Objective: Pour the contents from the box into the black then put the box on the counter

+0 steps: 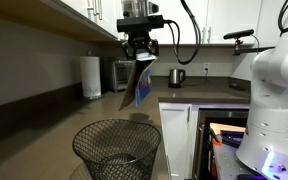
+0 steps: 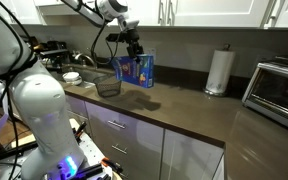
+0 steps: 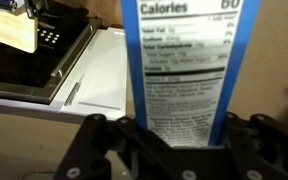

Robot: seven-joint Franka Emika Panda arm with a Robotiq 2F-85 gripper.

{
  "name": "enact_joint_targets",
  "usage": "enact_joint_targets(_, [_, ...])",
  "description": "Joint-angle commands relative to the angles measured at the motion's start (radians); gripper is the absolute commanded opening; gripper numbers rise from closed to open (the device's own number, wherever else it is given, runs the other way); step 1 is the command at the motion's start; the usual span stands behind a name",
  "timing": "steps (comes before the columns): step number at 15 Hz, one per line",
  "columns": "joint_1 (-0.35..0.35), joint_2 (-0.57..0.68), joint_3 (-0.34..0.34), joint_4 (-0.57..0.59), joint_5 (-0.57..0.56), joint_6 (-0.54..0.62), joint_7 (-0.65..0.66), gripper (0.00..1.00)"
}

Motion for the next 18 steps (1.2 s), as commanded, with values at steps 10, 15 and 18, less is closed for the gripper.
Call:
enact_joint_targets(10, [0.014, 0.002, -0.012, 0.003, -0.004, -0.004, 0.003, 0.37])
enact_joint_targets(15, [0.023, 0.004, 0.003, -0.004, -0.009, -0.007, 0.023, 0.24])
enact_joint_targets(18, [0.044, -0.001, 0.03, -0.018, -0.022, -0.002, 0.056, 0.23])
